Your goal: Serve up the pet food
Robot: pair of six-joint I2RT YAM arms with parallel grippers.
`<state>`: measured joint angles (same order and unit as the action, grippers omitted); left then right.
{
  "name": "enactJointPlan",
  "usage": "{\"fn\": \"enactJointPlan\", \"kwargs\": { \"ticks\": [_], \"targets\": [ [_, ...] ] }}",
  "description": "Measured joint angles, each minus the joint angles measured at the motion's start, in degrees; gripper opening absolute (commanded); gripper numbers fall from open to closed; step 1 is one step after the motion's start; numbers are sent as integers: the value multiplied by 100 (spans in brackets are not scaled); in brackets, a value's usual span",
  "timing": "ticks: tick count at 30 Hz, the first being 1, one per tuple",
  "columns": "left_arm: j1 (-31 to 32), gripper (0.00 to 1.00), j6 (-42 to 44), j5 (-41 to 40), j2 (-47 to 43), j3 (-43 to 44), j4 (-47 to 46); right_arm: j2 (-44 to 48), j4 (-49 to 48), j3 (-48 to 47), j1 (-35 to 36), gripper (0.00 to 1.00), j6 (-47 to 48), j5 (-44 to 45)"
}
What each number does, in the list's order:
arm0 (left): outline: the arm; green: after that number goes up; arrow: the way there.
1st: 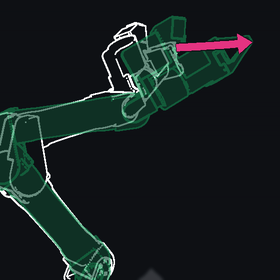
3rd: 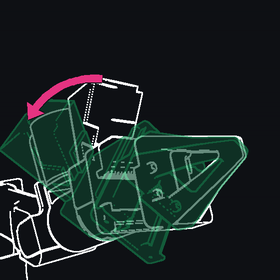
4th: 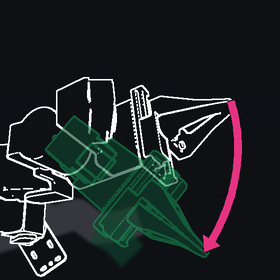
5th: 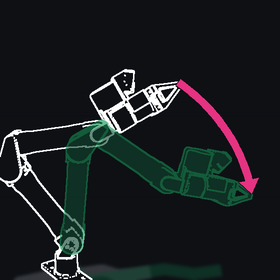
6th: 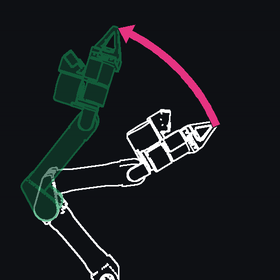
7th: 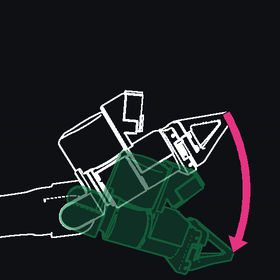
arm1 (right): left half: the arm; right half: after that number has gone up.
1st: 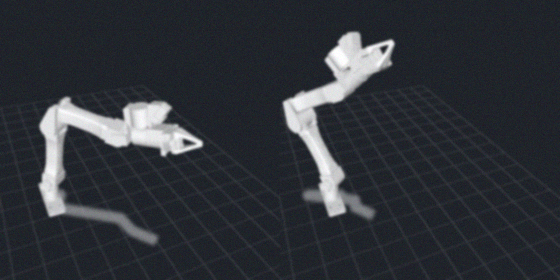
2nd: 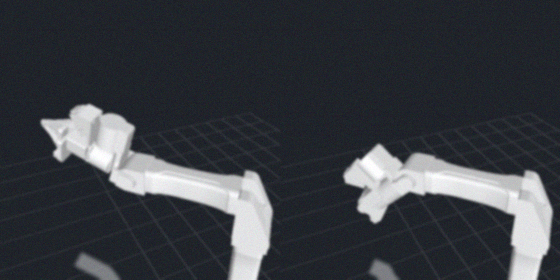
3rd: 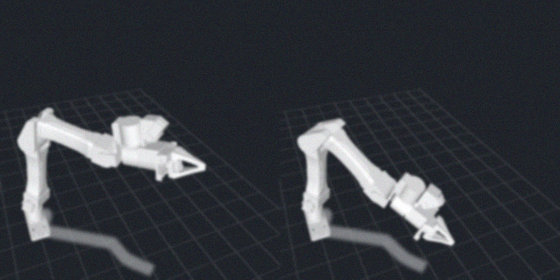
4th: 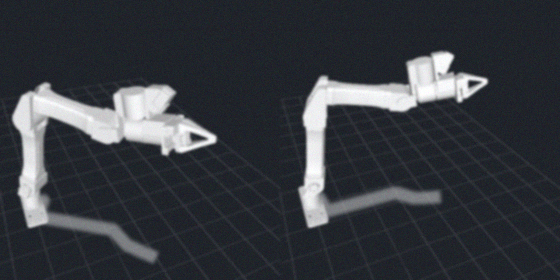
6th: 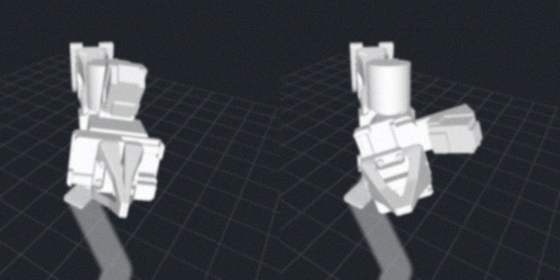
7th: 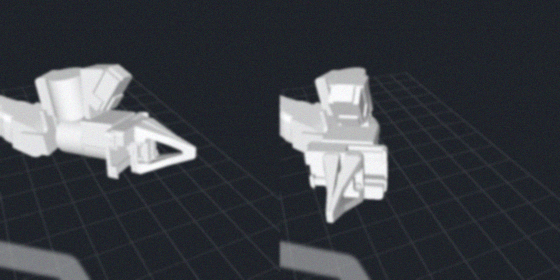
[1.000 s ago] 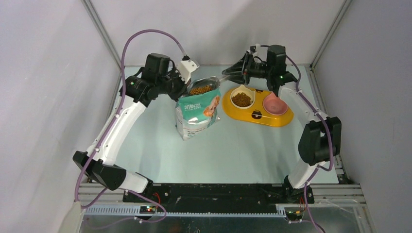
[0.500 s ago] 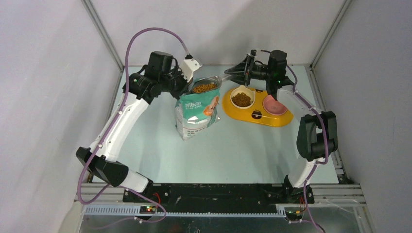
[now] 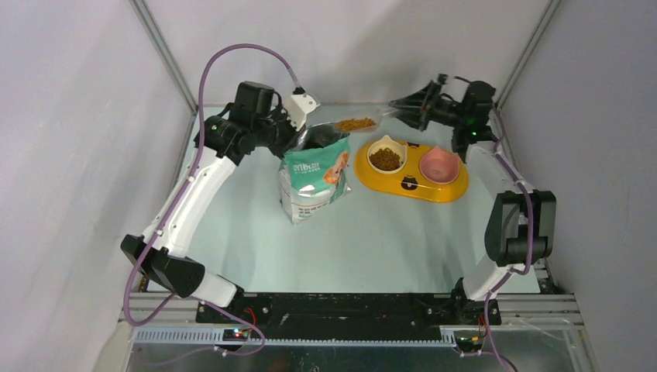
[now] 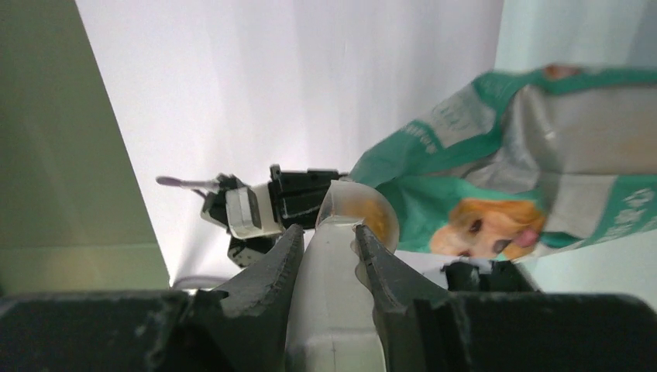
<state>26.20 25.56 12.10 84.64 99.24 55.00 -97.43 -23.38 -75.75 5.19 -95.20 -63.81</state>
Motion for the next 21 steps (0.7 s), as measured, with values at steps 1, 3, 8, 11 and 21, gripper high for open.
{"fn": "enactJointPlan", "kwargs": {
  "ticks": [1,3,8,11,21],
  "targets": [
    [-24,0,0,-15,-7,2,20,66,7,48,-142,0,42,26],
    [-76,0,-2,-61,-9,22,48,179,17,186,-507,0,127,111],
    [-138,0,-22,-142,-9,26,46,402,111,608,-1123,0,310,203],
    [-138,0,-74,-142,-9,35,44,605,114,933,-1449,0,378,205],
    [-164,0,-334,-9,-28,31,17,1231,-599,2354,-3023,0,494,214]
  ]
}}
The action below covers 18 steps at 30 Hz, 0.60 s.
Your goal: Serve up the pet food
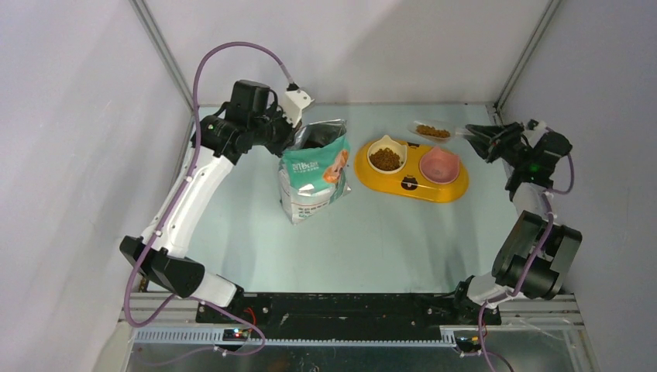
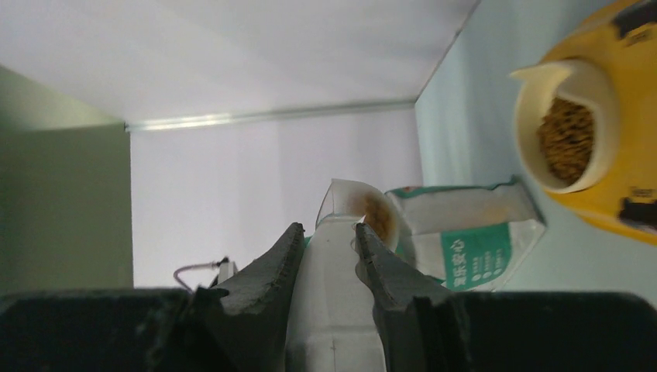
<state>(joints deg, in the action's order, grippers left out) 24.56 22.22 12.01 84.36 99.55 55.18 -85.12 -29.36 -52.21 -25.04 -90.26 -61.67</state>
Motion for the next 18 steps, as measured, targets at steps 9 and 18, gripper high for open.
{"fn": "enactJointPlan", "kwargs": {
  "ticks": [9,18],
  "targets": [
    [-15,0,-79,87,-192,-229,-111,800,850,557,-737,0,1526,533],
    [-22,0,-181,216,-380,-494,-291,1073,1438,988,-1147,0,2479,990]
  ]
}}
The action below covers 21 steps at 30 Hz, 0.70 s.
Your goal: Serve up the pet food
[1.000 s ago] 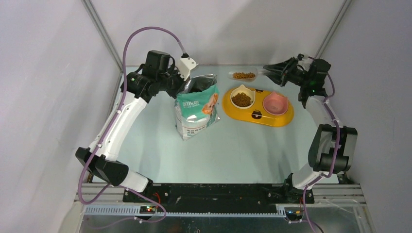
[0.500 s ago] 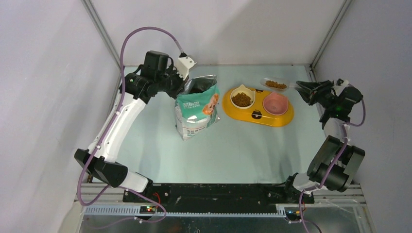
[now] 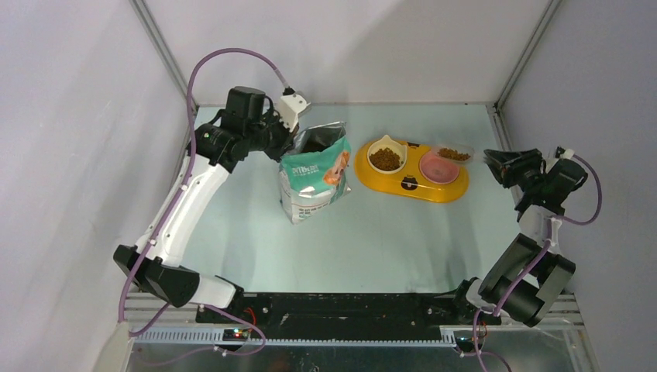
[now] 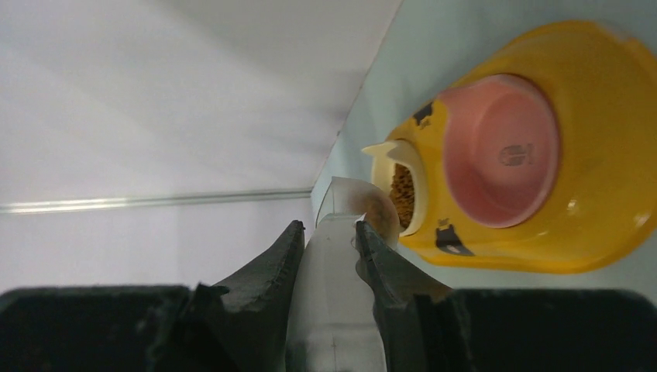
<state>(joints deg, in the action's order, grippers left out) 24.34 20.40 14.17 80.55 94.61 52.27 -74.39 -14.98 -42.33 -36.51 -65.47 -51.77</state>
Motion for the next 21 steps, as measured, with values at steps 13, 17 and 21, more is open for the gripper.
{"fn": "enactJointPlan", "kwargs": {
  "ticks": [13,17,21],
  "targets": [
    [-15,0,-105,129,-92,-116,-83,-15,968,17,-28,0,1504,1073],
    [-15,0,-164,151,-173,-205,-140,-105,1263,-96,149,0,1939,1473],
    [-15,0,-247,153,-275,-361,-254,-195,1631,-367,525,0,2446,1947]
  ]
}}
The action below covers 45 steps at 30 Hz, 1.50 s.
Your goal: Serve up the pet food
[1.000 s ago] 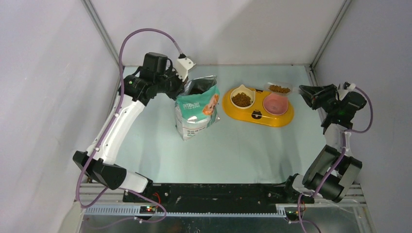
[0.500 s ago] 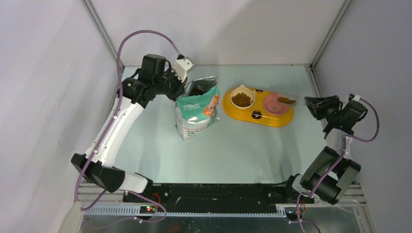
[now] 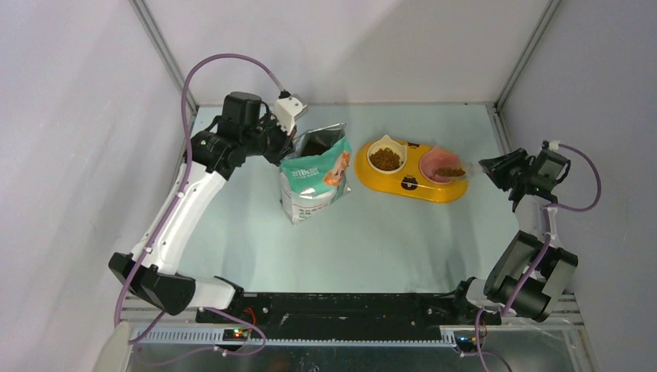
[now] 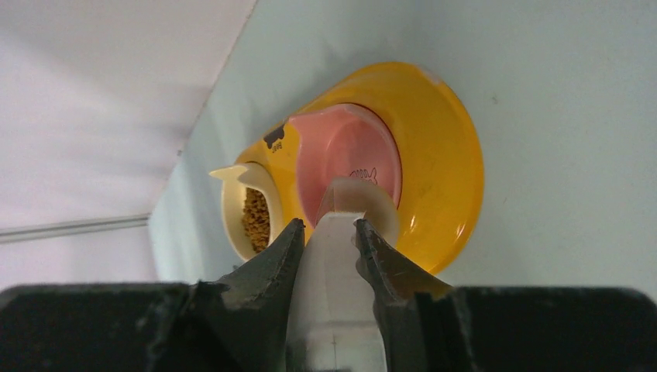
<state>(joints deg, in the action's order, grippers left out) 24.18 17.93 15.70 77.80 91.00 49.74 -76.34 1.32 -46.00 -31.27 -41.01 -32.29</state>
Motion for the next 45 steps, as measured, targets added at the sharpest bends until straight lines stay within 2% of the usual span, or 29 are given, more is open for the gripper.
{"fn": "enactJointPlan", "kwargs": {
  "ticks": [11,13,16,18,21,23,25,27,29,31,39,45],
  "targets": [
    [0,1,-260,0,-168,-221,-197,31,739,-577,1106,0,1432,1362],
    [0,9,-341,0,-168,-221,-212,72,815,-581,1189,0,1611,1526],
    [0,30,-461,2,-168,-219,-216,179,850,-608,1309,0,1878,1698],
    [0,36,-535,0,-149,-208,-210,313,914,-616,1392,0,2074,1779],
    [0,39,-612,0,-33,-111,-199,466,1040,-662,1436,0,2310,1805],
    [0,38,-647,-2,79,-17,-199,544,1102,-702,1438,0,2437,1818],
    [0,31,-656,-4,232,125,-179,616,1150,-732,1436,0,2551,1801],
    [2,14,-662,-4,382,267,-170,654,1235,-793,1427,0,2653,1698],
    [2,6,-686,-4,514,426,-111,686,1388,-914,1425,0,2776,1491],
    [2,1,-684,-9,581,540,-90,726,1561,-1080,1440,0,2918,1182],
    [2,0,-636,7,584,592,-31,970,2315,-2262,1814,0,3637,-168],
    [0,0,-682,280,385,291,-197,992,2365,-3526,2498,0,3486,-903]
  ]
}}
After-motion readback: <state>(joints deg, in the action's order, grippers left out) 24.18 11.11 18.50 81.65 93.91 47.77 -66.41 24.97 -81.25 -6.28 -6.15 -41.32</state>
